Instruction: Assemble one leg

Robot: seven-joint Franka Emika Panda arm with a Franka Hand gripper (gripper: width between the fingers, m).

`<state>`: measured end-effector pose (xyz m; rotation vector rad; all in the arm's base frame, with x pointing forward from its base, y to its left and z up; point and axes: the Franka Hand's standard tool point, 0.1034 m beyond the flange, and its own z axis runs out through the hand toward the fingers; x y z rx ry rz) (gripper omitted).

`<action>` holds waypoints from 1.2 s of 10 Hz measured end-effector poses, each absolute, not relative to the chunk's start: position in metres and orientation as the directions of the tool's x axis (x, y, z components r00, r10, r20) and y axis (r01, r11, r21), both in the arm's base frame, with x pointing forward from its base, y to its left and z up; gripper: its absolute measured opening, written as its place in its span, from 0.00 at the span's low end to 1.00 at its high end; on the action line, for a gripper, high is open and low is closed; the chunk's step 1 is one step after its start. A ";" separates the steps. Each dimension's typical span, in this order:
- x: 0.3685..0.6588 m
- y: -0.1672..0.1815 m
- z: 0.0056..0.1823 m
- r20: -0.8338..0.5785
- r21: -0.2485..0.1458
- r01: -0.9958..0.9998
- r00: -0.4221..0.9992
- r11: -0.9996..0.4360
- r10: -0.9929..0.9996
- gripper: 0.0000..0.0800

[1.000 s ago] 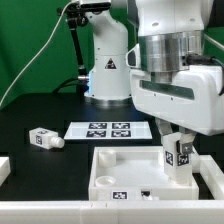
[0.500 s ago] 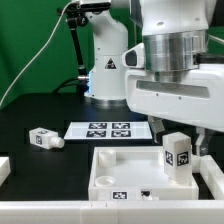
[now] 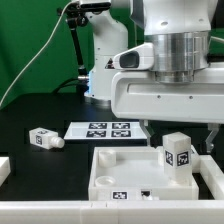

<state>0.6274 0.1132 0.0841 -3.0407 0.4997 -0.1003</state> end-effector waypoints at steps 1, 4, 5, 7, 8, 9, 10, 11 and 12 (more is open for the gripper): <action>0.628 0.113 0.084 0.061 -0.062 -0.222 0.972 -0.973 -0.226 0.81; 0.630 0.109 0.085 0.077 -0.047 0.005 0.997 -0.999 0.001 0.81; 0.630 0.109 0.086 0.081 -0.036 0.092 0.993 -0.995 0.089 0.81; 0.630 0.107 0.086 0.084 -0.023 0.182 0.980 -0.983 0.179 0.81; 0.630 0.107 0.085 0.083 -0.023 0.180 0.981 -0.983 0.178 0.65; 0.630 0.107 0.085 0.082 -0.023 0.180 0.981 -0.983 0.178 0.47; 0.630 0.107 0.085 0.082 -0.024 0.174 0.982 -0.984 0.172 0.47; 0.630 0.107 0.085 0.081 -0.026 0.150 0.986 -0.988 0.147 0.35; 0.630 0.107 0.084 0.081 -0.026 0.150 0.986 -0.988 0.148 0.35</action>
Offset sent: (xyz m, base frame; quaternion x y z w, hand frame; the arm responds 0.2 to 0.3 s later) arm 0.0020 0.0014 0.0073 0.0062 -0.0005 -0.1532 0.9882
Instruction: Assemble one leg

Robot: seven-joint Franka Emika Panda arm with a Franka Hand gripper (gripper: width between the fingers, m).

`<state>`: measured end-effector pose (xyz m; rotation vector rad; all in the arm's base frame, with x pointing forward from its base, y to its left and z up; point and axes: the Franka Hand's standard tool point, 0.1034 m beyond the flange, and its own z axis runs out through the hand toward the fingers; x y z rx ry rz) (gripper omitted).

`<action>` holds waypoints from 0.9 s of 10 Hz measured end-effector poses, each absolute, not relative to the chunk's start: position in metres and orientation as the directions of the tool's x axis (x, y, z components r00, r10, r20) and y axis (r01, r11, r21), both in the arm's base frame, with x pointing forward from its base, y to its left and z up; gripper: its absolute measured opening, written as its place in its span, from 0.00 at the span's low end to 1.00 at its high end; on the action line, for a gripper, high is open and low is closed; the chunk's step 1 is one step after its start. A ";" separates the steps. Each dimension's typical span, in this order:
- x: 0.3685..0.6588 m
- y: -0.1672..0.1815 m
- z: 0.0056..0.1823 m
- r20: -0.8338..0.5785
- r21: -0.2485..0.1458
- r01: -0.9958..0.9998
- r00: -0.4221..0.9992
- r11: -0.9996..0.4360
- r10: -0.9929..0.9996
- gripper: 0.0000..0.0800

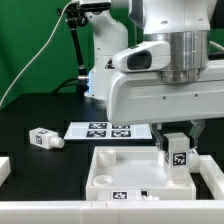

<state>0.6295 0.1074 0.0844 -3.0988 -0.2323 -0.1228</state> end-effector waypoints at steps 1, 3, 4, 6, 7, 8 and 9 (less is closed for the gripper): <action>0.629 0.108 0.084 0.080 -0.030 0.119 0.990 -0.992 0.116 0.35; 0.629 0.108 0.084 0.073 -0.044 -0.040 0.996 -0.998 -0.043 0.35; 0.629 0.110 0.083 0.068 -0.055 -0.137 0.988 -0.989 -0.141 0.35; 0.628 0.112 0.083 0.061 -0.071 -0.373 0.924 -0.925 -0.377 0.35; 0.627 0.112 0.083 0.059 -0.076 -0.461 0.883 -0.884 -0.465 0.35; 0.627 0.112 0.082 0.048 -0.083 -0.577 0.812 -0.813 -0.581 0.35; 0.627 0.112 0.082 0.032 -0.092 -0.684 0.724 -0.724 -0.689 0.35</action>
Offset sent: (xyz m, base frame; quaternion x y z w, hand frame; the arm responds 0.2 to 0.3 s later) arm 0.0000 0.0000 0.0000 0.0000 0.0000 0.1296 0.9916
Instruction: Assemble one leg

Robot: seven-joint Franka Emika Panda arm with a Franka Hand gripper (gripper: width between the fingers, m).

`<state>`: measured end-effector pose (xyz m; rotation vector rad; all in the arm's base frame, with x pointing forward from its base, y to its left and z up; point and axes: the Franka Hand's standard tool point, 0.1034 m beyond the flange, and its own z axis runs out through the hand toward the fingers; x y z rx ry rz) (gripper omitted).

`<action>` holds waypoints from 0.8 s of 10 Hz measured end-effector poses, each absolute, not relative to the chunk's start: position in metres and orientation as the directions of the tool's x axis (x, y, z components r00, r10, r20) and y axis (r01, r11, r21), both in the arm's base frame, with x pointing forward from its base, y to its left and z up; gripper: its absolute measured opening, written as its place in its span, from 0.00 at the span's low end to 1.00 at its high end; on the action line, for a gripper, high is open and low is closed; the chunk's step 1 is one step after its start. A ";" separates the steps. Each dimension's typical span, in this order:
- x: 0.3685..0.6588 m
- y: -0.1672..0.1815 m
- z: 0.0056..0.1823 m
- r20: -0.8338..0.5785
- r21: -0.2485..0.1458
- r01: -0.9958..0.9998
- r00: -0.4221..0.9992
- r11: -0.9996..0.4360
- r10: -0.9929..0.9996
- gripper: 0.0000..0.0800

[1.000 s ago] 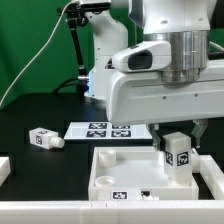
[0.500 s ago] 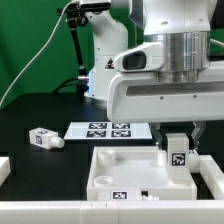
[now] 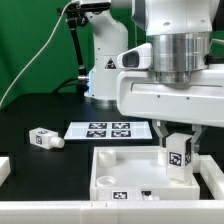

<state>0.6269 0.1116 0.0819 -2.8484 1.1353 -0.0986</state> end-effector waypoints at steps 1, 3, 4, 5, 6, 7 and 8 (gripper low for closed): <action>0.627 0.111 0.082 0.013 -0.100 -0.776 0.624 -0.622 -0.781 0.35; 0.627 0.111 0.082 -0.008 -0.096 -0.875 0.477 -0.474 -0.879 0.35; 0.627 0.110 0.082 -0.013 -0.097 -0.885 0.458 -0.454 -0.889 0.35; 0.626 0.110 0.081 -0.021 -0.098 -0.904 0.420 -0.416 -0.907 0.35; 0.626 0.111 0.081 -0.019 -0.098 -0.893 0.442 -0.439 -0.897 0.35; 0.626 0.112 0.081 -0.015 -0.099 -0.874 0.479 -0.475 -0.878 0.65; 0.626 0.114 0.081 -0.013 -0.100 -0.858 0.508 -0.504 -0.861 0.65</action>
Offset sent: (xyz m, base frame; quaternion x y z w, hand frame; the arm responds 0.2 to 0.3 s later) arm 0.0008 -0.0015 -0.0032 -0.0185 -0.0104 0.1496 0.9885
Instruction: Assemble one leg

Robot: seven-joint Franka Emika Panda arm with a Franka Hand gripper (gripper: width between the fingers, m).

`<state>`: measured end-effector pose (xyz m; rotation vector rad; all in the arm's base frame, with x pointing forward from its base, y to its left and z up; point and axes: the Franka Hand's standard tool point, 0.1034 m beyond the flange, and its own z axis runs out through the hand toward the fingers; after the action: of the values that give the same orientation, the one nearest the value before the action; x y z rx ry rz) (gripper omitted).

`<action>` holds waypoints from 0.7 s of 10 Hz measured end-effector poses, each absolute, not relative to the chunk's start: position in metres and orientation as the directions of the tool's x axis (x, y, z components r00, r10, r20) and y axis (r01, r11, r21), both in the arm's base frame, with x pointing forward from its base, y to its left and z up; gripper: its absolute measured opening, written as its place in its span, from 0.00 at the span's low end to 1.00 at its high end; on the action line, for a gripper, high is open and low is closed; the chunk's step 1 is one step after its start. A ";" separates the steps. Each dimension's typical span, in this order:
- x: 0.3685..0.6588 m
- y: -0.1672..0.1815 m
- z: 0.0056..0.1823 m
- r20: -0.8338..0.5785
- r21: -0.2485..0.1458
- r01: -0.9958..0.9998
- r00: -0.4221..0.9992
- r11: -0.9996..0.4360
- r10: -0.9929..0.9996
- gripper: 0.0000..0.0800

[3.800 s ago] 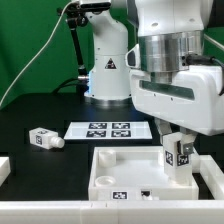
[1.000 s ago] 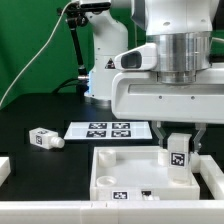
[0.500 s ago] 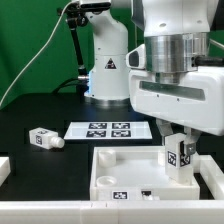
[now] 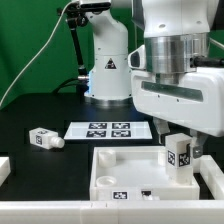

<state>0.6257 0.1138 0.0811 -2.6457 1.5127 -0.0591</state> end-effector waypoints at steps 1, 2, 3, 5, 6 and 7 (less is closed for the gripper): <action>0.626 0.114 0.081 -0.005 -0.103 -0.821 0.565 -0.562 -0.825 0.76; 0.626 0.113 0.081 0.012 -0.102 -0.720 0.689 -0.686 -0.725 0.80; 0.626 0.114 0.081 0.025 -0.101 -0.640 0.764 -0.762 -0.645 0.81; 0.626 0.112 0.082 0.051 -0.094 -0.445 0.891 -0.890 -0.451 0.81; 0.626 0.113 0.083 0.061 -0.087 -0.372 0.924 -0.924 -0.378 0.81; 0.626 0.114 0.083 0.070 -0.077 -0.288 0.953 -0.954 -0.293 0.81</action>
Offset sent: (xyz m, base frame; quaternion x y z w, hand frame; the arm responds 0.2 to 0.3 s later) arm -0.0076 0.0062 0.0010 0.0210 -0.0075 -0.2753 0.9611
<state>0.6263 0.1142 0.0833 -3.0393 0.4530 -0.1242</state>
